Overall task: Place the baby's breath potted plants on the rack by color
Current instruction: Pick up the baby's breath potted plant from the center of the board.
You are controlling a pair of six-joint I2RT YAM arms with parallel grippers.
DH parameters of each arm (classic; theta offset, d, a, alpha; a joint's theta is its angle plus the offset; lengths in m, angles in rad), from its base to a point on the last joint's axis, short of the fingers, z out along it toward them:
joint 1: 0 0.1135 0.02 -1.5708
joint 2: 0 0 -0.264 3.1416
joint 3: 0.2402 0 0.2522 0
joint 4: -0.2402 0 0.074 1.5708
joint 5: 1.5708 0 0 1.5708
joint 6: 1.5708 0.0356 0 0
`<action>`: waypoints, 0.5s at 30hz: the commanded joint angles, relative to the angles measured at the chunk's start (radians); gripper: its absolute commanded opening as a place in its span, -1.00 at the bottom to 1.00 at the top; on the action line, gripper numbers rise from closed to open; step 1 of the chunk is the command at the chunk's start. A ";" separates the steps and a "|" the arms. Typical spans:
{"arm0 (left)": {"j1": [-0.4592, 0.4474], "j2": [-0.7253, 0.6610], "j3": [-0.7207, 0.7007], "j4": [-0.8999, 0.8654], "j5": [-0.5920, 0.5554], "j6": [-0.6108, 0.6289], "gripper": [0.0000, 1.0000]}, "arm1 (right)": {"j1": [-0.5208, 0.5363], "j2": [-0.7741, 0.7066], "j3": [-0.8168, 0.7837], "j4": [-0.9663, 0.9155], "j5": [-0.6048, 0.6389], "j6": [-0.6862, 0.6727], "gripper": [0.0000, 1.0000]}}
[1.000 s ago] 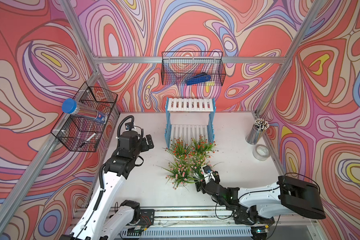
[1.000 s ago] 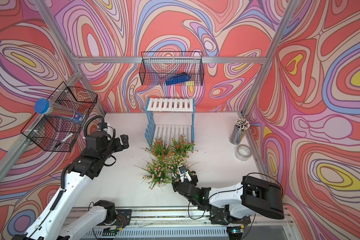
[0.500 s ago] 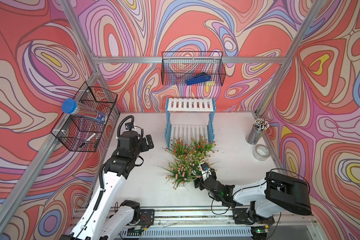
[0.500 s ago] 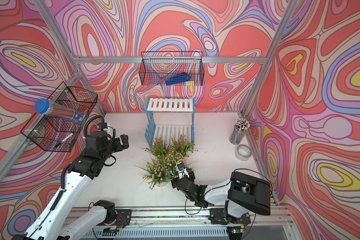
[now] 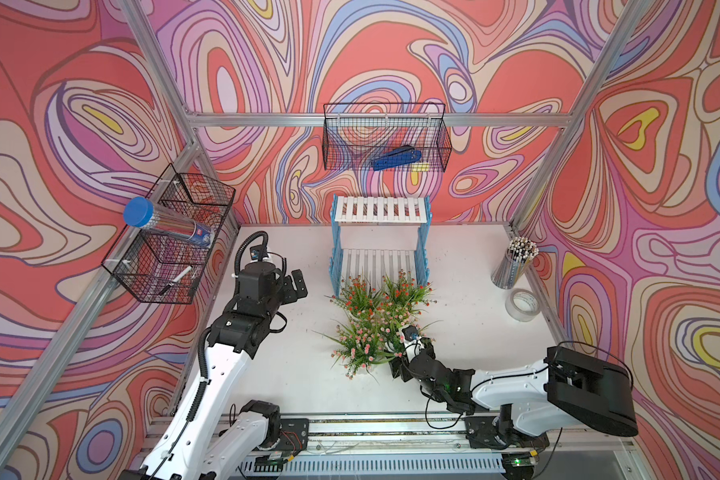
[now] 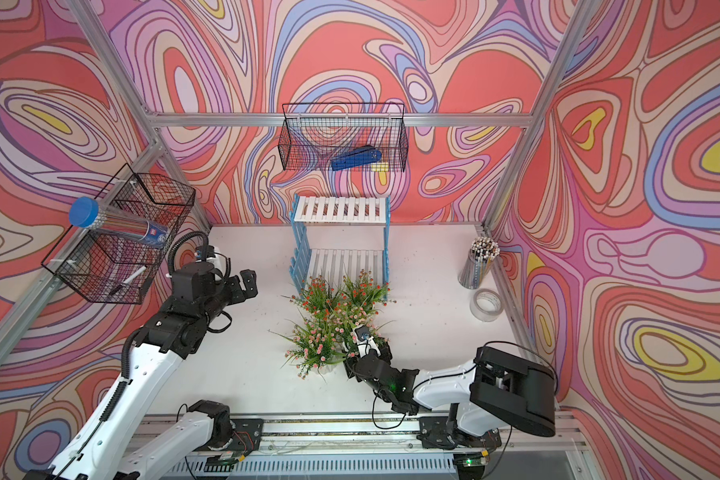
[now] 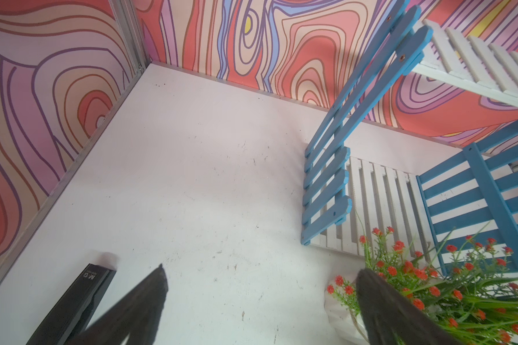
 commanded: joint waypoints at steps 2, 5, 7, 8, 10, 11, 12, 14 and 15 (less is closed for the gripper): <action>-0.005 -0.018 -0.011 -0.010 -0.023 -0.019 1.00 | -0.003 -0.099 -0.005 -0.078 0.017 -0.010 -0.02; -0.005 -0.020 -0.012 -0.009 -0.021 -0.021 0.99 | -0.003 -0.199 0.003 -0.169 0.022 -0.008 -0.02; -0.005 -0.021 -0.012 -0.008 -0.020 -0.025 0.99 | -0.003 -0.280 0.024 -0.262 0.022 0.002 -0.02; -0.006 -0.022 -0.011 -0.010 -0.019 -0.026 1.00 | -0.003 -0.326 0.042 -0.325 0.023 0.005 -0.03; -0.005 -0.024 -0.011 -0.010 -0.016 -0.027 0.99 | -0.002 -0.409 0.094 -0.454 0.027 0.012 -0.04; -0.005 -0.026 -0.012 -0.010 -0.015 -0.026 1.00 | -0.003 -0.449 0.128 -0.520 0.031 0.012 -0.04; -0.004 -0.029 -0.012 -0.009 -0.013 -0.027 1.00 | -0.003 -0.482 0.163 -0.582 0.035 0.012 -0.04; -0.005 -0.029 -0.010 -0.011 -0.008 -0.026 1.00 | -0.003 -0.523 0.245 -0.692 0.047 0.008 -0.04; -0.005 -0.031 -0.008 -0.011 -0.005 -0.027 0.99 | -0.003 -0.532 0.290 -0.741 0.052 -0.002 -0.04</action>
